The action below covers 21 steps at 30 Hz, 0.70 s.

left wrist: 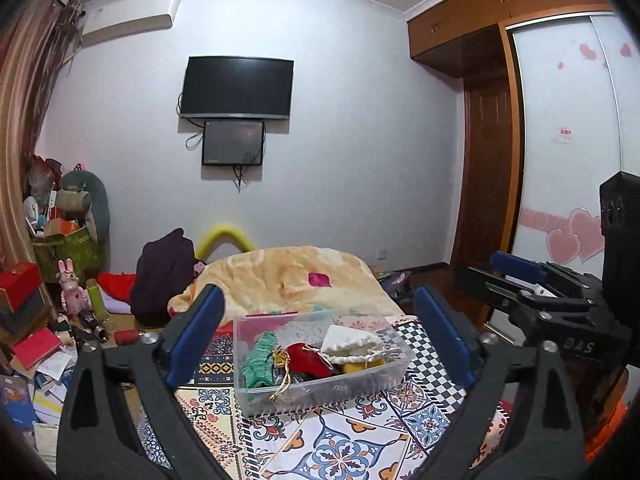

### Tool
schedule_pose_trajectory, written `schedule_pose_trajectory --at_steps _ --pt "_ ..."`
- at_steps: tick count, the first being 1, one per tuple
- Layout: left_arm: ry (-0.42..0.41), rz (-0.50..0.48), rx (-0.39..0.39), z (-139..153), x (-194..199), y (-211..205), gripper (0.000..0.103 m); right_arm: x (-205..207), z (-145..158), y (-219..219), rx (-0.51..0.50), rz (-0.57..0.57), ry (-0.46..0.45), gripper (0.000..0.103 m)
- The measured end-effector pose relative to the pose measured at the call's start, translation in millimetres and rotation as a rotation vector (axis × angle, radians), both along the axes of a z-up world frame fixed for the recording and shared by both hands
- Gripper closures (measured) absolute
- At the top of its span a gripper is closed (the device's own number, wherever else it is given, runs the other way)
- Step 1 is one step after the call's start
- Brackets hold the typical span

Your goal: Organize soft objects

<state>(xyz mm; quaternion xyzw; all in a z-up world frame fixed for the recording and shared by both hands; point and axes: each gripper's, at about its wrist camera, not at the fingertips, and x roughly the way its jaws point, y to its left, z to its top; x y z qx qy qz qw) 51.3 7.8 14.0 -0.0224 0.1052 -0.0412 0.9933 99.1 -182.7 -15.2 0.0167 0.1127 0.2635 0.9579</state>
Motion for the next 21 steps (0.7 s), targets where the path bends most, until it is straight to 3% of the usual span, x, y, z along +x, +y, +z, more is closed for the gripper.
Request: schedule_pose_trajectory --at_steps 5,7,21 --pt "0.002 -0.003 -0.009 -1 -4 0 0.001 -10 -3 -4 0.007 -0.001 -0.011 0.011" --pt "0.004 -0.001 -0.009 -3 -4 1 0.0 -12 -3 -5 0.011 -0.008 -0.017 0.0" --pt "0.006 0.017 -0.004 -5 -2 1 0.0 -18 -5 -11 0.014 -0.019 -0.025 0.0"
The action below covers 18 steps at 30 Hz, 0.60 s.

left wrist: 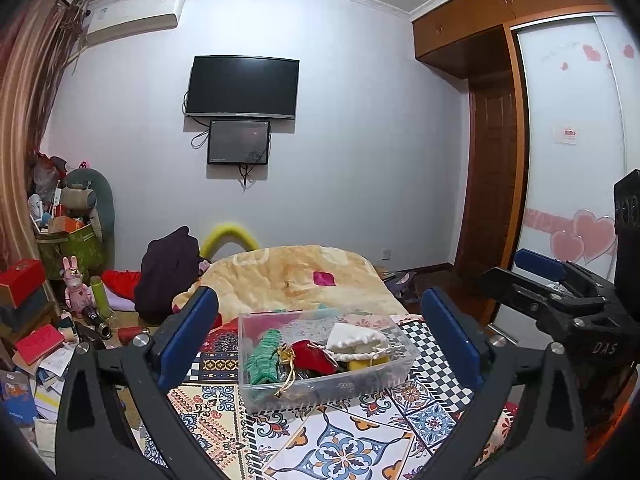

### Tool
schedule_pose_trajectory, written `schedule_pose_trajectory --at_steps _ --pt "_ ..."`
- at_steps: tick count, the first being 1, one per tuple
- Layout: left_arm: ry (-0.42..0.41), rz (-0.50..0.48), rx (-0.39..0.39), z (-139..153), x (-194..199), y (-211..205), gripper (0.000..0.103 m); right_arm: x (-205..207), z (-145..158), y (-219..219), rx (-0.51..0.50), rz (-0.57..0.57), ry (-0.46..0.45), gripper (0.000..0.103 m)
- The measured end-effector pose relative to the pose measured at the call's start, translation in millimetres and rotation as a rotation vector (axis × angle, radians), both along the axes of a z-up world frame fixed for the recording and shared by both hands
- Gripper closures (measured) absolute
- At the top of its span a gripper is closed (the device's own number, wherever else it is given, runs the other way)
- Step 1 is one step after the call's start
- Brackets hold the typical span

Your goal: Organize soft objects

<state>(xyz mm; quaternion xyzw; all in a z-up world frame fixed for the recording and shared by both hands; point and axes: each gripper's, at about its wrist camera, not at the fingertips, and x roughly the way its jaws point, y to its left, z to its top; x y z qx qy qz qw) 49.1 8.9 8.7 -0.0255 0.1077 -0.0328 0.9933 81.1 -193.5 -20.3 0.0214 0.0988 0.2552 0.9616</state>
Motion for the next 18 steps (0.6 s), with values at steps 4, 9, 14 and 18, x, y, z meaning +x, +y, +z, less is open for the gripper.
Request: schedule_pose_trajectory --at_steps 4,9,14,18 --pt "0.001 0.001 -0.007 -0.1 -0.7 0.6 0.0 -1.5 0.5 0.1 -0.002 0.0 -0.004 0.0" --pt "0.002 0.009 -0.002 -0.7 1.9 -0.5 0.0 -1.9 1.6 0.0 -0.005 -0.002 -0.005 0.0" --pt "0.004 0.007 -0.006 -1.9 3.0 -0.8 0.0 -0.7 1.5 -0.7 -0.005 -0.001 -0.004 0.0" --pt "0.007 0.01 -0.005 -2.8 4.7 -0.8 0.0 -0.9 2.3 -1.1 -0.004 -0.001 -0.003 0.0"
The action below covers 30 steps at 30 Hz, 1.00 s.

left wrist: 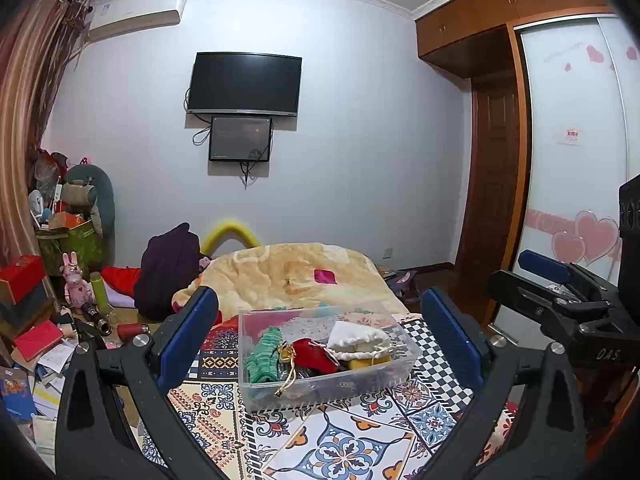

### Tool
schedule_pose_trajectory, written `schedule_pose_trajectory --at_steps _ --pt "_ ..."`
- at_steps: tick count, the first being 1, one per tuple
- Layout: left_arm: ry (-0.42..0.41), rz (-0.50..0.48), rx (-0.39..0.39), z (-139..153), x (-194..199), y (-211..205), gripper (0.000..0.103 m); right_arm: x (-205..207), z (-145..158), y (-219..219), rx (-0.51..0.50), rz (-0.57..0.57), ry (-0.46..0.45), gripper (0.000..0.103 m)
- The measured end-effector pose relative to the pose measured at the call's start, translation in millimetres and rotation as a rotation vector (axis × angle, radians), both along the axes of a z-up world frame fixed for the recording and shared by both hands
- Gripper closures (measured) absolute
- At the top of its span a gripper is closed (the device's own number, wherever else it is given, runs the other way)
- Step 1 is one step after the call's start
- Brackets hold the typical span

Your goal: Organize soft objects

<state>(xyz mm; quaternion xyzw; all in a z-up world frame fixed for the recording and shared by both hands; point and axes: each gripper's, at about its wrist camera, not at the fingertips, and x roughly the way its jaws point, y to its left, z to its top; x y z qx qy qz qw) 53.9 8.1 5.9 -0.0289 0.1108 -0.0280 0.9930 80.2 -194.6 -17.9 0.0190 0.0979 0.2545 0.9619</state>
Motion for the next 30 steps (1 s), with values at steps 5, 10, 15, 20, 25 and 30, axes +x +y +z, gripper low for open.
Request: schedule_pose_trajectory --at_steps 5,10,15,20,25,30 --pt "0.001 -0.003 -0.002 -1.9 0.5 -0.4 0.0 0.5 -0.6 0.0 0.0 -0.001 0.002 0.0" --pt "0.005 -0.013 -0.012 -2.7 1.5 0.9 0.0 0.9 -2.6 0.7 -0.003 0.001 0.006 0.0" --pt "0.015 -0.034 -0.012 -3.5 2.6 1.4 0.0 1.3 -3.1 0.5 -0.005 0.001 0.007 0.0" --pt "0.009 -0.029 -0.004 -4.4 1.5 -1.1 0.0 3.1 -5.1 0.9 -0.004 0.006 0.013 0.0" --pt "0.011 -0.039 -0.016 -3.7 2.4 -2.0 0.0 2.6 -7.0 3.3 -0.01 0.01 0.016 0.0" --pt "0.016 -0.042 -0.024 -2.9 3.1 -1.0 0.0 0.5 -6.2 3.0 -0.014 0.01 0.011 0.0"
